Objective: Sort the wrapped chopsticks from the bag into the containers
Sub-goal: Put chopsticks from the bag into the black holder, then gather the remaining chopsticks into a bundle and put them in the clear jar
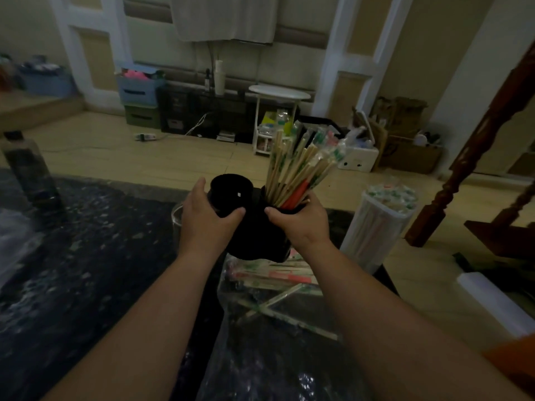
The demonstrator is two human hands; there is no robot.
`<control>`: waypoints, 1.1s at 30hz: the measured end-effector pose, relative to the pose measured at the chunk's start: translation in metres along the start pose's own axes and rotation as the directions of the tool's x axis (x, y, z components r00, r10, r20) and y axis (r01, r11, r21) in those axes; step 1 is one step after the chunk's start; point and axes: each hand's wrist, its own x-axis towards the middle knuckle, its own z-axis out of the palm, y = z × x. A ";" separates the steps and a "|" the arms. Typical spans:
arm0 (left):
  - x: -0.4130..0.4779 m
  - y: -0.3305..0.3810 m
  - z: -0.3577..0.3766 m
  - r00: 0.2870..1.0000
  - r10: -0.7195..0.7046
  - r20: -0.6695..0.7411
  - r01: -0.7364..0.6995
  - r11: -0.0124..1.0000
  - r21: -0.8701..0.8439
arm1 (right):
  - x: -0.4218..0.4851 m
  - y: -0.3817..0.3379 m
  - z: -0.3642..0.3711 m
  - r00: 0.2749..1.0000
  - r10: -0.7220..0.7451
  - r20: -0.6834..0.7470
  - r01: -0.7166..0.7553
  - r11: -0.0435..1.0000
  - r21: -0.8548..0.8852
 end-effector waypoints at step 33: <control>0.081 -0.068 0.160 0.966 -0.093 0.240 0.070 0.992 0.100 | 0.105 0.126 0.012 0.971 0.228 0.068 -0.221 0.971 -0.094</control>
